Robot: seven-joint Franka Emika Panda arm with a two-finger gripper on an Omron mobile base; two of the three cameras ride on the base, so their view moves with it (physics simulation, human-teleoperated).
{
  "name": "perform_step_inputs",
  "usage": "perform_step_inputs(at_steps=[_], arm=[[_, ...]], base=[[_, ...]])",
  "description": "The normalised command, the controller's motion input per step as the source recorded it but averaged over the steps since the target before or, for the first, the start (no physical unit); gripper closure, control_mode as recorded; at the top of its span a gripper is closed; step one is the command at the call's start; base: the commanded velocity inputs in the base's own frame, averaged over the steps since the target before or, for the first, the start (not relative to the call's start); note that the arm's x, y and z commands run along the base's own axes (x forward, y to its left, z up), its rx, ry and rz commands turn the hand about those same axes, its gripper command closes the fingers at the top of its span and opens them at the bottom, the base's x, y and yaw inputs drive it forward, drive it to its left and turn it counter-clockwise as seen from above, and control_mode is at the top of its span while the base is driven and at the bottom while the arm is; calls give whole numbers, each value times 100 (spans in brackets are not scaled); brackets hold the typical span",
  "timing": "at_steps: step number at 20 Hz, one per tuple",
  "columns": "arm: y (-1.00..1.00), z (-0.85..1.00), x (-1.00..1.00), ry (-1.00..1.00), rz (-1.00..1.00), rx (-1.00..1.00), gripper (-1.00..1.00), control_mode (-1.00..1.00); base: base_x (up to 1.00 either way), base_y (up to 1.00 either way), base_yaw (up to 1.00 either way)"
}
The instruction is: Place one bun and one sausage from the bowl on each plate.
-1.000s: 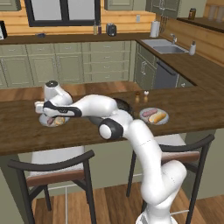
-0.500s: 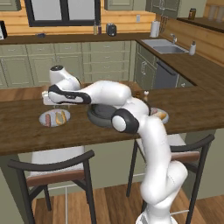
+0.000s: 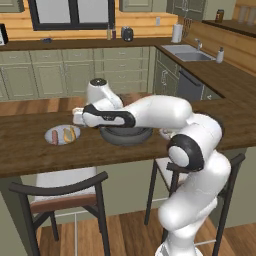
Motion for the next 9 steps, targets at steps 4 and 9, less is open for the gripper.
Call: perform_step_inputs(at_steps=[4,9], arm=[[-100,63,-100,-12,-1,29,-100,-100],[-100,100,-96,-30,-1,40,-100,-100]], base=[[0,0,0],[0,0,0]])
